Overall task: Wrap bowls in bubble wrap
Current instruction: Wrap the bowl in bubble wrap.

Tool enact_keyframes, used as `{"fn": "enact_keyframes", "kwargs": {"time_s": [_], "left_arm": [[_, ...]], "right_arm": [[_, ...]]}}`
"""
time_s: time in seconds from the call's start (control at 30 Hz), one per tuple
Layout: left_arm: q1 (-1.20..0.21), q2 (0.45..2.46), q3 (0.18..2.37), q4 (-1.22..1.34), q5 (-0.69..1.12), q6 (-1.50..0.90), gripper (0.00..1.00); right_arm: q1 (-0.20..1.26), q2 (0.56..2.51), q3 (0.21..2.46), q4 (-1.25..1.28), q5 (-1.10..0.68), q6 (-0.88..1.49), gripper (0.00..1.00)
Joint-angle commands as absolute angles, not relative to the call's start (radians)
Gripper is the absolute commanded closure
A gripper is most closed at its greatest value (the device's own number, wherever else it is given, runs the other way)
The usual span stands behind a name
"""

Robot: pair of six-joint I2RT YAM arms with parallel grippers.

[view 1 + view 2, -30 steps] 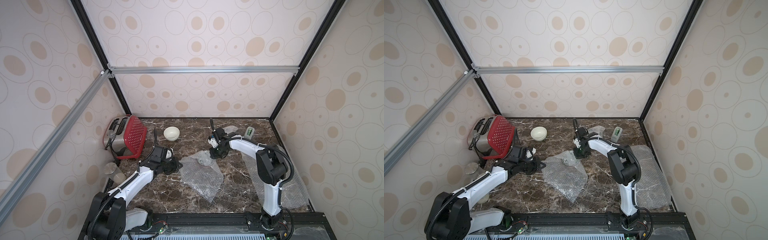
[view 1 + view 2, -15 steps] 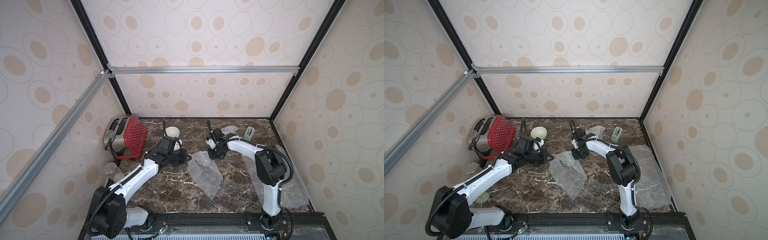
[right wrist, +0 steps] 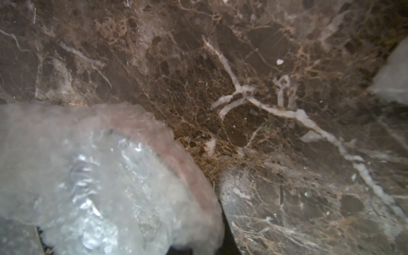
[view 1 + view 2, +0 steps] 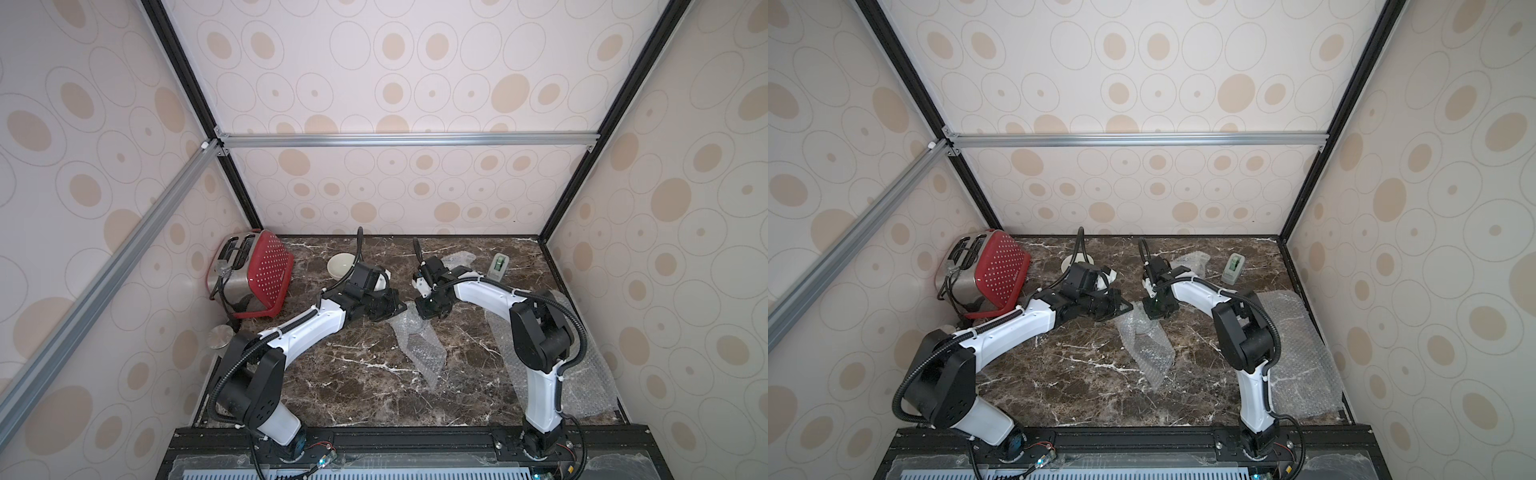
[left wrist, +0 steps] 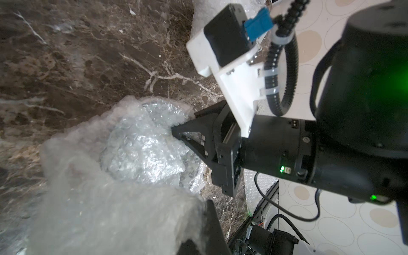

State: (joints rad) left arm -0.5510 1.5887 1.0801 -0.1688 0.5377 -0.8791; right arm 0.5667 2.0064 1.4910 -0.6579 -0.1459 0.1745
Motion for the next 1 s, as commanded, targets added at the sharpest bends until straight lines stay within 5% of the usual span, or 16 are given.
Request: {"fn": "enact_keyframes", "kwargs": {"time_s": [0.0,0.97], "left_arm": [[-0.563,1.646,1.152,-0.108,0.542,-0.894,0.94],[-0.623,2.103,1.218,-0.006,0.560,-0.894,0.89]], "right_arm": [[0.573,1.992,1.467,-0.664,-0.128,0.164,0.93],[0.552,1.967,1.455,-0.629,-0.219,0.170,0.89]]}}
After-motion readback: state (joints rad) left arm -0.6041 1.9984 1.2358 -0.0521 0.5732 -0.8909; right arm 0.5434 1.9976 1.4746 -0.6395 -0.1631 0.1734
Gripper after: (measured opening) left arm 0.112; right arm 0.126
